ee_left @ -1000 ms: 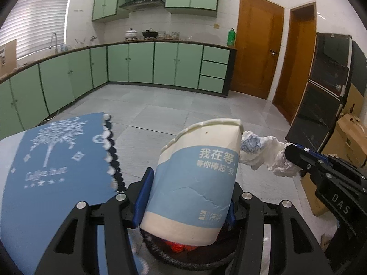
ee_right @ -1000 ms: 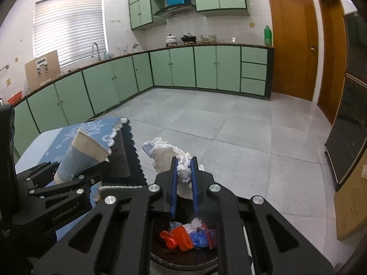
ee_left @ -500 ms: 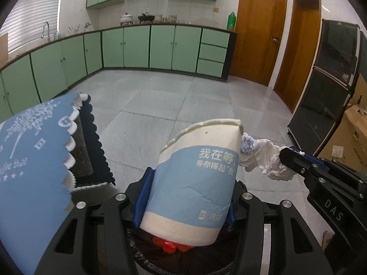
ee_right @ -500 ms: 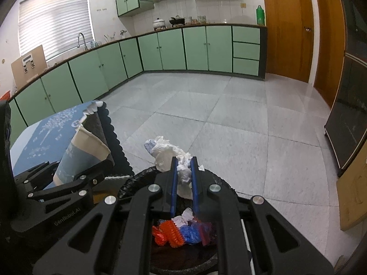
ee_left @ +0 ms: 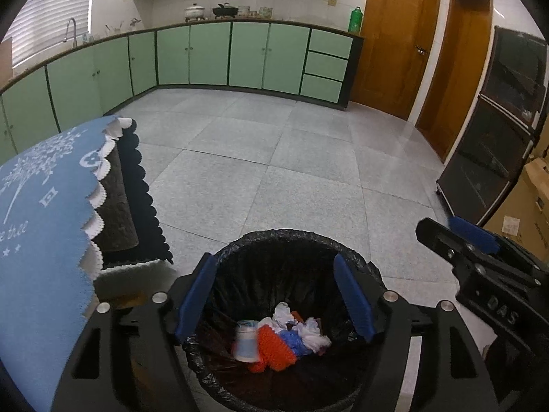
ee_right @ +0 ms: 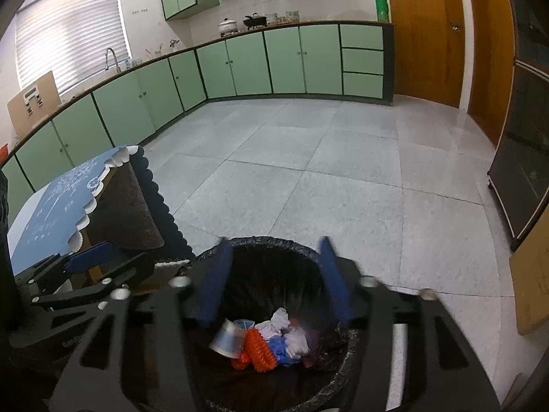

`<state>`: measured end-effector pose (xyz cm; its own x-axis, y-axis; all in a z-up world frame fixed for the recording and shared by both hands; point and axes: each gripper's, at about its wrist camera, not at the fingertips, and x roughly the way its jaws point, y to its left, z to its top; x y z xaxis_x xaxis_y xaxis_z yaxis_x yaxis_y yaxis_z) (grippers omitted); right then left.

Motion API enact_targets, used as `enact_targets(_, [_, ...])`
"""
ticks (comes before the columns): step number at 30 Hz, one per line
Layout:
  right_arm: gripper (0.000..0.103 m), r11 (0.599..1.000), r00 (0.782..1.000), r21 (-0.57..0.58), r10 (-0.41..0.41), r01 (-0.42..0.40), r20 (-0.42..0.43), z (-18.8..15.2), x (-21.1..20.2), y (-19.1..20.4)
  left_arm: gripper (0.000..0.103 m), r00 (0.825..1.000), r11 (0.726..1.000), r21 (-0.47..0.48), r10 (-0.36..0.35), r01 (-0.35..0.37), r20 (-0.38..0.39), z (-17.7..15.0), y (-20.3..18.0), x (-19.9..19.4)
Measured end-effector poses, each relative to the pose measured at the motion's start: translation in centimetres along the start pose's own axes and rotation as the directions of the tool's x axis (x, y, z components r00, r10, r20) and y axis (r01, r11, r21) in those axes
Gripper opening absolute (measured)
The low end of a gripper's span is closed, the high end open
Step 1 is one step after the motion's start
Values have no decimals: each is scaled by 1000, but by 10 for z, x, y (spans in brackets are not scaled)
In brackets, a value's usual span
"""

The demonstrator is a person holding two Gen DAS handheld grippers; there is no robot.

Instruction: Collect trash

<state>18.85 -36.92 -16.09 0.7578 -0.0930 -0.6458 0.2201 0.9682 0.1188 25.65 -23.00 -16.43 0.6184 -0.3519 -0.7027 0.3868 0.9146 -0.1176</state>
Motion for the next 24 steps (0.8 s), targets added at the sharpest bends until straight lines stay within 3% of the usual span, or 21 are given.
enact_targets(2, [90,1000,1000,3,-13,13,16,0,-5,0,73,1000,1000,-12,4,-4,15,2,3,-6])
enact_targets(3, [91,1000,1000,7,-20,19,20,1,-5,-2,74,1000,1000,-13,7,-6,22,2,3,-9])
enact_targets(10, [95,998,1000,56,4,-6,30,5,-29,-3,80,998,1000,-28,10,-8,67,9,16,-46])
enact_targets(24, [98,996,993,-49,75,-70,93,17,-125,44,94,978,991,-81,123,-111,166,-4,50,-169])
